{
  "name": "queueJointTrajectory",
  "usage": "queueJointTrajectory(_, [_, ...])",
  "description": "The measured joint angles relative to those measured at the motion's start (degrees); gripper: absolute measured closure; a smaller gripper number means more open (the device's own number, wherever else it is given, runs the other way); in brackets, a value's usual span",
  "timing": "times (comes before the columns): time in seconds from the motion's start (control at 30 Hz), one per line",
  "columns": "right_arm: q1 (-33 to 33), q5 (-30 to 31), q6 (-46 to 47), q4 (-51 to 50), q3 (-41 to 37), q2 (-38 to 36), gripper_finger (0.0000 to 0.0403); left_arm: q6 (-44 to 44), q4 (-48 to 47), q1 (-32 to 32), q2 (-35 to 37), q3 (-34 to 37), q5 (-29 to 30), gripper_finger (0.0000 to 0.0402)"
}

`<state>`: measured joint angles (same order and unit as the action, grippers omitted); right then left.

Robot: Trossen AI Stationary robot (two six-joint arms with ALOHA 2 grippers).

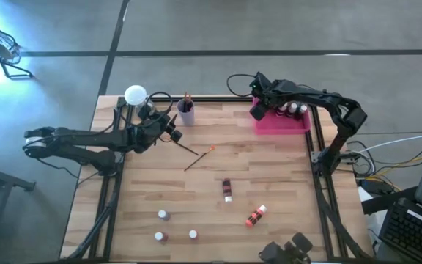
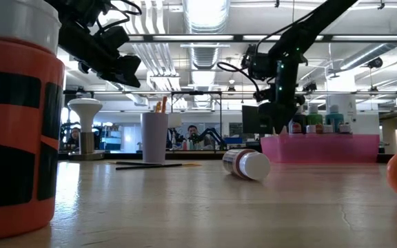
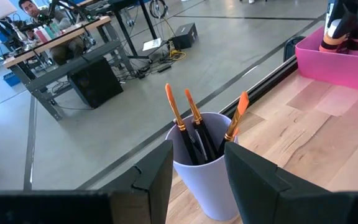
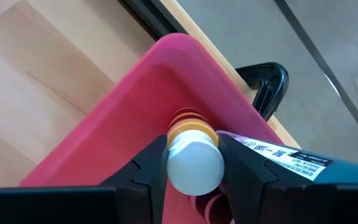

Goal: Pick & Place Paint Supplies
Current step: Put the small yellow paint bottle into the pink bin

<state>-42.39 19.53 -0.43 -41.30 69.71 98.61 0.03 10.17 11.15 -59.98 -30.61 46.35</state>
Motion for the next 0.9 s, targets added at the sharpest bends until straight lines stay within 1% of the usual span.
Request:
queueJointTrajectory(0.17, [-0.1,0.2,0.0,0.2,-0.6,-0.1,0.0251,0.0,0.0,0.0,0.0,0.0,0.0,0.025])
queueJointTrajectory(0.27, [-0.2,0.2,-0.2,0.2,-1.0,-0.1,0.0243,0.0,0.0,0.0,0.0,0.0,0.0,0.025])
queueJointTrajectory(0.37, [-0.3,0.2,-0.3,0.3,-1.3,-0.1,0.0248,0.0,0.0,0.0,0.0,0.0,0.0,0.025])
queueJointTrajectory(0.6, [-0.3,0.8,-1.5,0.2,-0.9,-0.1,0.0276,0.0,0.0,0.0,0.0,0.0,0.0,0.025])
queueJointTrajectory(0.7, [-0.3,1.5,-1.8,0.3,-0.8,-0.2,0.0282,0.0,0.0,0.0,0.0,0.0,0.0,0.025])
queueJointTrajectory(0.8, [-0.3,1.9,-1.8,0.3,-0.8,-0.5,0.0278,0.0,0.0,0.0,0.0,0.0,0.0,0.025])
queueJointTrajectory(0.9, [-0.3,3.5,-1.7,0.3,-0.8,-0.7,0.0258,0.0,0.0,0.0,0.0,0.0,0.0,0.025])
